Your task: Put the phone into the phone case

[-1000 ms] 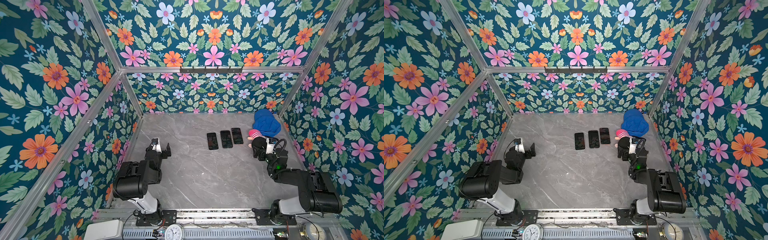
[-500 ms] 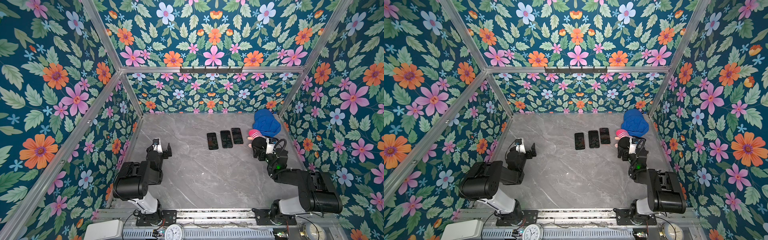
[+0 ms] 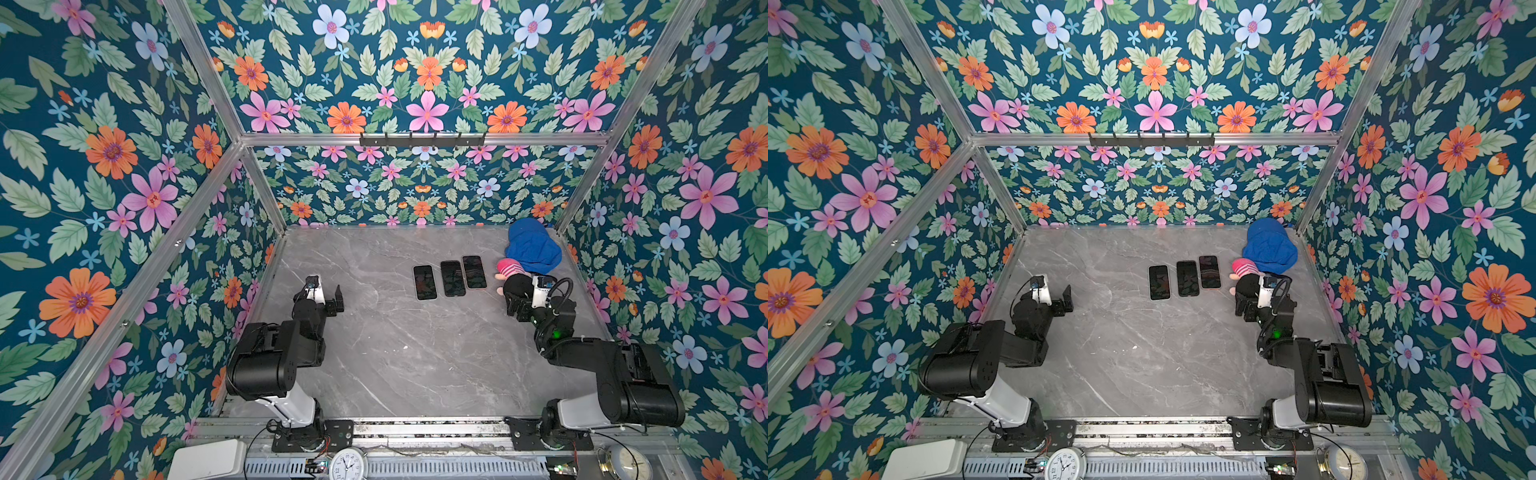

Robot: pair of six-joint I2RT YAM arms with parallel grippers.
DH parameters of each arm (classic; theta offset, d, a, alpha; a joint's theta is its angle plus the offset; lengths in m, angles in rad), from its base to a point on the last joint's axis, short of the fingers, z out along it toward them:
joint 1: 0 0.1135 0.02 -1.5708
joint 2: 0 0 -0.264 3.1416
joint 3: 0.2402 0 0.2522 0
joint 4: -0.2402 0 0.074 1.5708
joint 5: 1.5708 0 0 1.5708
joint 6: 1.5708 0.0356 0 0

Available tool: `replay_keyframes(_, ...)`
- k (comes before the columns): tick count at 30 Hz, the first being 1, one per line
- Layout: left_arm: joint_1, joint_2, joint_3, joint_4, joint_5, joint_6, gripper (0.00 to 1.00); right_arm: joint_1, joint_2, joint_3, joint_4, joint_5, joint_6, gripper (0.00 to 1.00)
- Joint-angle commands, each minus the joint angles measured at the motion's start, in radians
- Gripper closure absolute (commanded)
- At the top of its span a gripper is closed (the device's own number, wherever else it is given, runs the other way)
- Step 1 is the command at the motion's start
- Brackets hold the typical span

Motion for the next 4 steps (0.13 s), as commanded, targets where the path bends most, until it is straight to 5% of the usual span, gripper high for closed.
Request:
replay_keyframes(1, 0.002, 0.000, -0.004, 0.016, 0.005, -0.001, 0.00, 0.001, 0.000, 0.001, 0.016, -0.006, -0.013, 0.01)
replay_keyframes(4, -0.004, -0.017, -0.026, 0.029, -0.013, 0.007, 0.00, 0.002, 0.000, 0.000, 0.019, -0.005, -0.013, 0.01)
